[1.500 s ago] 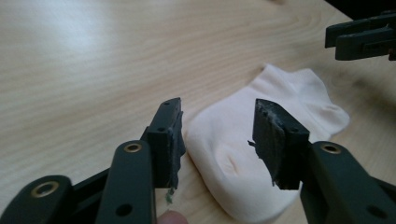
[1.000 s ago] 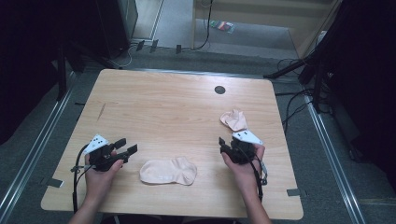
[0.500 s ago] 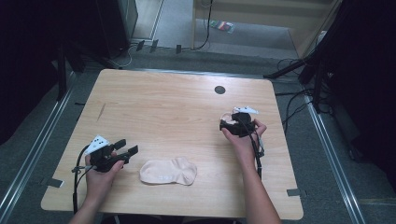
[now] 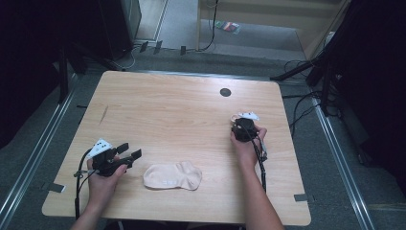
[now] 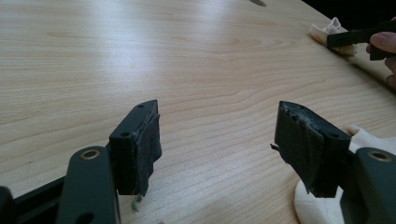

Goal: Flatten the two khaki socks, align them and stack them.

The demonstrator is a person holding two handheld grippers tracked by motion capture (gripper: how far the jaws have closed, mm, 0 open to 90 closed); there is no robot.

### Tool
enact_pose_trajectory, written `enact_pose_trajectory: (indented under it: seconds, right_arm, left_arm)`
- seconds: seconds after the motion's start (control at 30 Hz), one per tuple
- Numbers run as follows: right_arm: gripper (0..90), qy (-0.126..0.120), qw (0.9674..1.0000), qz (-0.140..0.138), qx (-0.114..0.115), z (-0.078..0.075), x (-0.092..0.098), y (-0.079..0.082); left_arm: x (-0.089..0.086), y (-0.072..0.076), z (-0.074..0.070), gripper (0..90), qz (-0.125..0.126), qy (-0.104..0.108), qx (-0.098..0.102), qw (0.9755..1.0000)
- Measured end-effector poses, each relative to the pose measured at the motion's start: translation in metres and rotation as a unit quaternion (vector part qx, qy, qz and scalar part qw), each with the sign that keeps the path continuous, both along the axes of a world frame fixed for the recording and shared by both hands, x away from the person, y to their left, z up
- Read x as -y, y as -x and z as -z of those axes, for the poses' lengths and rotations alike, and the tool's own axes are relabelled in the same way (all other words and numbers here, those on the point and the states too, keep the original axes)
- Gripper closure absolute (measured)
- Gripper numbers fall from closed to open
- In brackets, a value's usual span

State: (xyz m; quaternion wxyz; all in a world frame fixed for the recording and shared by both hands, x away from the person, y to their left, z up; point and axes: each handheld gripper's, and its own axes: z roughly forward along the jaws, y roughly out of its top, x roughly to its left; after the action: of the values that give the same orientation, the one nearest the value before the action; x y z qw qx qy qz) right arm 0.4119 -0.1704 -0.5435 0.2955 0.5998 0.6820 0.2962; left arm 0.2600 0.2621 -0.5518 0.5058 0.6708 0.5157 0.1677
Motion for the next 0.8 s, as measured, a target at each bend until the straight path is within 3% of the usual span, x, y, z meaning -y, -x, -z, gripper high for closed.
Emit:
enact_pose_trajectory:
  seconds: [0.13,0.27,0.33,0.53,0.8]
  right_arm:
    - [83.8,-0.010,0.9999,0.004,0.010,-0.009,0.007,0.002]
    - [84.0,-0.018,0.9986,-0.026,0.042,-0.032,-0.005,0.017]
    - [84.0,-0.015,0.9973,-0.049,0.053,-0.042,-0.017,0.027]
    - [84.0,-0.032,0.9921,-0.106,0.059,-0.062,-0.062,0.054]
    - [83.9,-0.035,0.9834,-0.172,0.047,-0.059,-0.124,0.077]
  left_arm:
    - [0.000,0.000,0.000,32.4,0.000,0.000,0.000,1.0000]
    - [0.000,0.000,0.000,32.4,-0.002,0.000,0.000,1.0000]
    - [0.001,0.000,0.000,32.6,-0.003,0.000,-0.001,1.0000]
    - [0.001,0.000,0.000,32.7,-0.004,-0.002,-0.001,1.0000]
    - [0.001,0.000,0.000,32.9,-0.005,-0.002,-0.002,1.0000]
